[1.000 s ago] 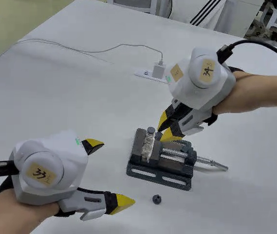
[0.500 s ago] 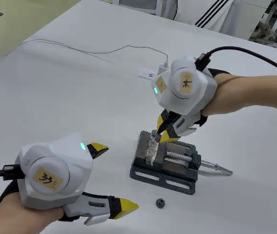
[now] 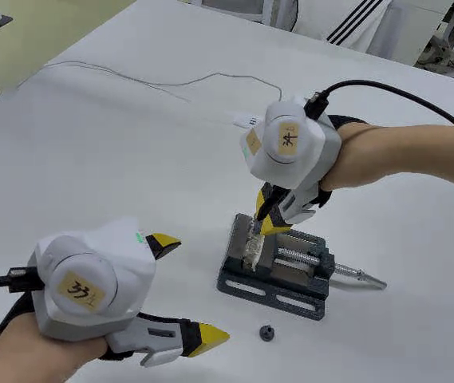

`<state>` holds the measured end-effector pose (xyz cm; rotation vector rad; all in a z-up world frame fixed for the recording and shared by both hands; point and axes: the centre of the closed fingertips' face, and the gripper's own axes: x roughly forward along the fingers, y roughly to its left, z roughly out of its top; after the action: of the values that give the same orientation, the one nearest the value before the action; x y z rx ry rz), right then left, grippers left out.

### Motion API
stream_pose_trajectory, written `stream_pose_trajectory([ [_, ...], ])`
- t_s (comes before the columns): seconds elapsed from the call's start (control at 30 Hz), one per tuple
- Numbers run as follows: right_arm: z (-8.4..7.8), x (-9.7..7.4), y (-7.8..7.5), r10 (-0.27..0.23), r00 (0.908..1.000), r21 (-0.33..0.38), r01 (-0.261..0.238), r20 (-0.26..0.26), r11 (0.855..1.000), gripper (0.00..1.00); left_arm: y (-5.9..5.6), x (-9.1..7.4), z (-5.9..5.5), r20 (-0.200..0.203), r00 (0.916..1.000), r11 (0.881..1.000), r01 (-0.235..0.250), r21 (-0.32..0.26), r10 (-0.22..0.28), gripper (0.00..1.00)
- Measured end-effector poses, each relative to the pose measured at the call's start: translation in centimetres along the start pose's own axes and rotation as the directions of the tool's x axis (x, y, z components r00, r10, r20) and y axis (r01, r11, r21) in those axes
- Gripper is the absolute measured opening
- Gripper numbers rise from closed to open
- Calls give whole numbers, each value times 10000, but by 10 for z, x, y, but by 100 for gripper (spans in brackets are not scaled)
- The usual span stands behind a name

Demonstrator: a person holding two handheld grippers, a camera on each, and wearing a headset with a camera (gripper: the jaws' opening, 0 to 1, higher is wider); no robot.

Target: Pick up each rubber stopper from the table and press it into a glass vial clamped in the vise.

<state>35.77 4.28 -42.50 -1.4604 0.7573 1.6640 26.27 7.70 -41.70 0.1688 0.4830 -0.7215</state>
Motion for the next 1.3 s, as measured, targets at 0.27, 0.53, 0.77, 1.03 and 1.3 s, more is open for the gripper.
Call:
stream_pose_trajectory([
  [0.27,-3,3,1,58,9997,-35,-59,-253,10000,6,0,0,-1,12,10000,10000,-20,-86,20,74],
  [0.53,-1,6,0,40,9978,-208,-54,-658,9998,6,0,-1,-3,35,10000,9998,-66,-165,66,74],
  [0.77,-1,6,0,125,9965,553,-79,-831,9984,5,-1,0,-6,0,10000,9997,-52,-238,52,73],
  [1.03,0,6,0,4,9979,1745,109,-649,9846,4,-1,2,-3,34,10000,9996,-31,-270,31,73],
  [1.3,1,6,2,-264,9972,2416,426,-699,9694,4,-3,5,-4,19,10000,9996,21,-294,-21,72],
])
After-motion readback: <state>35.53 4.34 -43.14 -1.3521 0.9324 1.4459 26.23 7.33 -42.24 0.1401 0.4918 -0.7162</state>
